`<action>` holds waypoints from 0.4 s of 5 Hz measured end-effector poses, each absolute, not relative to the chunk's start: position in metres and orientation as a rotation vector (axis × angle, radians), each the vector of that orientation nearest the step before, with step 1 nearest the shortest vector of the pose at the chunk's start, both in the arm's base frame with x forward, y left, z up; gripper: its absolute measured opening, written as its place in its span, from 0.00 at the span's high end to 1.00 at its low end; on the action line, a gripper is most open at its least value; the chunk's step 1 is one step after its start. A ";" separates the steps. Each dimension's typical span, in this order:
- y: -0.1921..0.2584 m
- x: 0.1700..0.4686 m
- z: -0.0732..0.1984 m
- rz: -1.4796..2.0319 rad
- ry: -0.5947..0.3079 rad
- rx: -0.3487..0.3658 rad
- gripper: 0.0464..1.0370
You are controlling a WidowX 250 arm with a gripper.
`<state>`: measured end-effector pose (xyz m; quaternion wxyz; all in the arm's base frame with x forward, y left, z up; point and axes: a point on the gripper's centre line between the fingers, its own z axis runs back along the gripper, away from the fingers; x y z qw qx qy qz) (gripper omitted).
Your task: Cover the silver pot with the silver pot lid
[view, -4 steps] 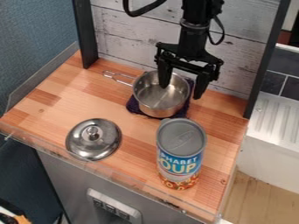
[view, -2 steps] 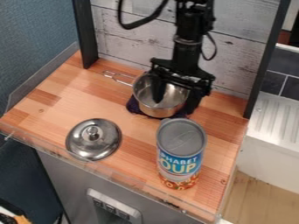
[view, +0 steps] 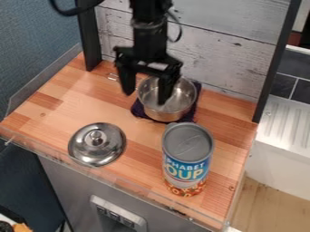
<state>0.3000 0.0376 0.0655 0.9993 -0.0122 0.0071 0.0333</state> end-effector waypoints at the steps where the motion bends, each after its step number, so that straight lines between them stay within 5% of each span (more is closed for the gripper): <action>1: 0.061 0.277 0.040 0.097 0.023 0.044 0.04; 2: 0.077 0.255 0.014 0.051 -0.001 0.083 0.04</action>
